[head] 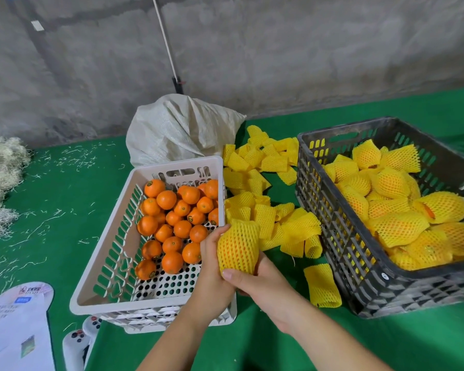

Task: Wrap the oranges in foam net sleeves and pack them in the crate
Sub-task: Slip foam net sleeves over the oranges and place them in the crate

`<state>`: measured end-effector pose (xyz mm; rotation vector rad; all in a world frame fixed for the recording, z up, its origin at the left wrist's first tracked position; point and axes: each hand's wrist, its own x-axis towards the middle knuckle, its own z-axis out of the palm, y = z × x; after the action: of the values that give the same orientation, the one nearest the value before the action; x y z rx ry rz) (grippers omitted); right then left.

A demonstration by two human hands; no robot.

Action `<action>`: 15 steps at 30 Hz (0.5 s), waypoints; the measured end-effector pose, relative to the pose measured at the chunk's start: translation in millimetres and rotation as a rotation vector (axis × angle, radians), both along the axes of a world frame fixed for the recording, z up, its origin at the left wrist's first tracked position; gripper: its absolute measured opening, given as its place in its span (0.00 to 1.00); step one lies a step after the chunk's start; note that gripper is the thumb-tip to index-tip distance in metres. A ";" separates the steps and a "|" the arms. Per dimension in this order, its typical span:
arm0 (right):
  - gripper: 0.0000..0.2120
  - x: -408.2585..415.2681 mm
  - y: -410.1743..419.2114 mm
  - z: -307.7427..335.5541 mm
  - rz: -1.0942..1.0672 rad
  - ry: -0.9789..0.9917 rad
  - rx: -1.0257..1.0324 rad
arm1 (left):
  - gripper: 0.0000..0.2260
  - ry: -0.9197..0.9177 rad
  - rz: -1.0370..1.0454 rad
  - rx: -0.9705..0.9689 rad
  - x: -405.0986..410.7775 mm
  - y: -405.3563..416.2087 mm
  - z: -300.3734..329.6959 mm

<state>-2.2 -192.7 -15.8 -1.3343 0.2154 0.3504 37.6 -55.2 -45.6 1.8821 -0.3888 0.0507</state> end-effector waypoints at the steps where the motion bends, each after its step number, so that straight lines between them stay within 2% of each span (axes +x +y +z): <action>1: 0.28 -0.9 0.6 -0.6 -0.022 0.006 -0.007 | 0.36 -0.030 -0.002 0.047 -0.2 0.4 2.2; 5: 0.32 -3.2 3.3 -1.7 -0.102 0.046 0.005 | 0.39 -0.038 -0.060 0.147 -1.2 0.7 -1.2; 8: 0.36 -1.8 -7.7 2.5 -0.225 0.037 -0.050 | 0.42 0.015 -0.090 0.132 -3.7 -1.6 -6.7; 10: 0.36 3.8 -25.4 9.0 -0.325 0.021 -0.012 | 0.40 0.015 -0.056 0.111 -5.0 -3.4 -5.8; 11: 0.33 8.7 -37.4 13.2 -0.374 -0.002 0.076 | 0.39 0.013 -0.040 0.091 -5.2 -3.7 -4.2; 15: 0.12 40.0 -98.1 35.0 -0.500 -0.054 0.521 | 0.29 0.068 -0.023 -0.022 -6.5 -1.9 2.2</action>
<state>37.8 -290.9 19.1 -0.7398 0.3743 -0.0566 31.1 -57.1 -43.4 1.8524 -0.3621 -0.0238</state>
